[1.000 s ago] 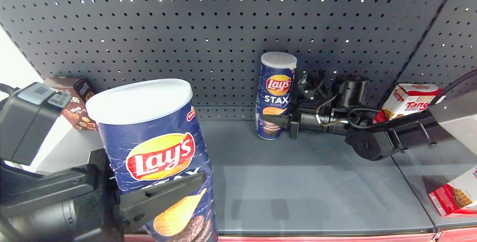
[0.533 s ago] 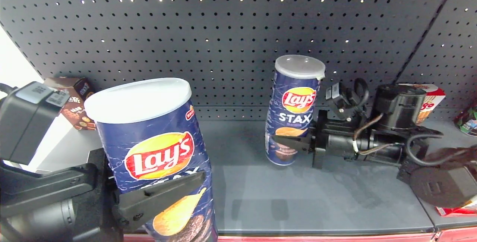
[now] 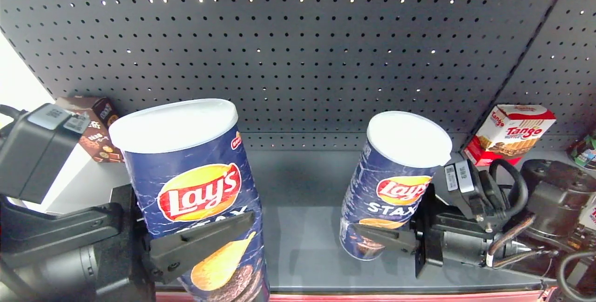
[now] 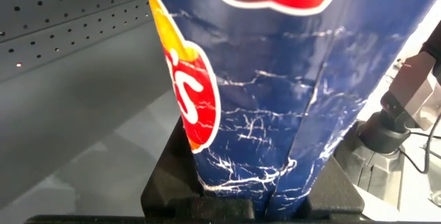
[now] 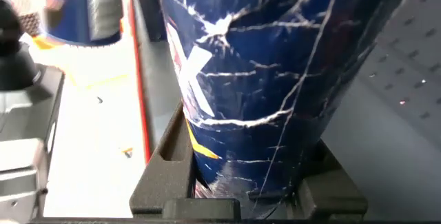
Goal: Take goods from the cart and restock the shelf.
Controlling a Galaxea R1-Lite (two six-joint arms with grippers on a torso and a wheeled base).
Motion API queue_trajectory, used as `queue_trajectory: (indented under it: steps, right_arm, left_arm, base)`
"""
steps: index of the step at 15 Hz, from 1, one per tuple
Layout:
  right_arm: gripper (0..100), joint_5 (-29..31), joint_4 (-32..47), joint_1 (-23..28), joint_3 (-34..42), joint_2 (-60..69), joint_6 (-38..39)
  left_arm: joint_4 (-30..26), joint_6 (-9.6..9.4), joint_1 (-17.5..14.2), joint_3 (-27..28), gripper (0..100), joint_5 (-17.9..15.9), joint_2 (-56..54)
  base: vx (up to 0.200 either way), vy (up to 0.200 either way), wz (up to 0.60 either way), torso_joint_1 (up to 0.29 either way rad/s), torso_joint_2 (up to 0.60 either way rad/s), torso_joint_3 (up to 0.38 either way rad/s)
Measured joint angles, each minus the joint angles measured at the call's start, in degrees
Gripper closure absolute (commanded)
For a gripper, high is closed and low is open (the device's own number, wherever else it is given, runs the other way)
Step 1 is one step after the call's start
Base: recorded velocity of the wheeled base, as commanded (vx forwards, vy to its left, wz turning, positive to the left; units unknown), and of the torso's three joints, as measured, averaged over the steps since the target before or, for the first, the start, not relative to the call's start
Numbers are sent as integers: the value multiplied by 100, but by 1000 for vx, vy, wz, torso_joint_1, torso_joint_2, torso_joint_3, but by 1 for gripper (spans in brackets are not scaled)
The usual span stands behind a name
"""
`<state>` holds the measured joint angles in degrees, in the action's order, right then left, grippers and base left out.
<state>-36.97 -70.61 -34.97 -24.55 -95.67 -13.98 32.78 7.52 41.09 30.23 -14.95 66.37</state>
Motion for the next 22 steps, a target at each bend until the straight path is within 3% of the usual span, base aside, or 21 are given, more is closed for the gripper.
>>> queue_trajectory:
  steps: [4, 16, 17, 22]
  right_arm:
    - [100, -35, -846, -33, 383, -477, 2]
    - [100, -112, -970, 9, 430, -998, 0]
    - [0, -115, -980, 13, 418, -1030, -2]
    - [0, -101, -958, 48, 538, -984, -7]
  left_arm:
    - [0, 0, -46, -6, 100, 9, -2]
    - [-11, -6, -74, -107, 100, 1, -22]
    - [-10, -6, -74, -107, 100, 1, -22]
    - [11, -6, -78, -163, 100, 1, -27]
  base:
    - [0, 0, 0, 0, 0, 0]
    - [0, 0, 0, 0, 0, 0]
    - [0, 0, 0, 0, 0, 0]
    - [0, 0, 0, 0, 0, 0]
